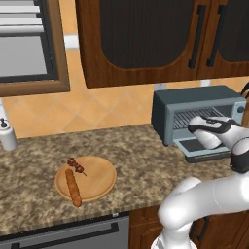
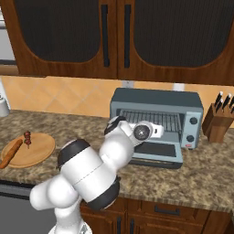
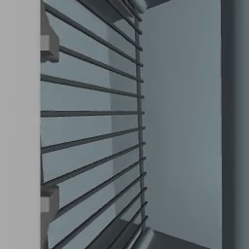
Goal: Pick up the kebab skewer and baguette bread, and place them inside the toaster oven. Close the toaster oven door and start by setting the timer.
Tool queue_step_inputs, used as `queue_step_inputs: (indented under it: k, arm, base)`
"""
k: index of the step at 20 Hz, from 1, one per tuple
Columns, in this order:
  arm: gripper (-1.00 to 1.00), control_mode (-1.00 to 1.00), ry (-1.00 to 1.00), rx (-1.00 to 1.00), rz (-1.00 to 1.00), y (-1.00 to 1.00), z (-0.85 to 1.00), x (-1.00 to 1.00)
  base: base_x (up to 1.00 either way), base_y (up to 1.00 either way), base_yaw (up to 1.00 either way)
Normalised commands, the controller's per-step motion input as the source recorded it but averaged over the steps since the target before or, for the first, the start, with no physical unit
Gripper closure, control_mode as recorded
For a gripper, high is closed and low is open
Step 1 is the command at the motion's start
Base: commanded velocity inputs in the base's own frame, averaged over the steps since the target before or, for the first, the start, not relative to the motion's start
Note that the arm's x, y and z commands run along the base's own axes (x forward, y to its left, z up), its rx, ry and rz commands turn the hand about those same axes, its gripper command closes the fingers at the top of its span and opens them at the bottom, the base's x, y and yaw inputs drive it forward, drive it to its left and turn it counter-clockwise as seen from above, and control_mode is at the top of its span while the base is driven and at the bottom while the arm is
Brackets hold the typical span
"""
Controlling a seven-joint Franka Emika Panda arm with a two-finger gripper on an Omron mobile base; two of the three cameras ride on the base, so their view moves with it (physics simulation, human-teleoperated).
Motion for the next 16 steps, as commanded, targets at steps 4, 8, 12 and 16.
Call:
queue_step_inputs:
  k: [4, 8, 12, 16]
  arm:
    - [-1.0, -1.0, 0.12, 0.0, 0.0, 0.0, -0.67, -0.56]
    - [-1.0, -1.0, 0.14, 0.0, 0.01, 0.0, -0.71, -0.72]
    - [-1.0, -1.0, 0.17, 0.0, 0.03, 0.0, -0.7, -0.7]
    - [-1.0, -1.0, 0.17, -0.01, 0.05, 0.0, -0.64, -0.65]
  base:
    - [0.0, 0.0, 0.0]
    - [0.0, 0.0, 0.0]
    - [0.0, 0.0, 0.0]
    - [0.0, 0.0, 0.0]
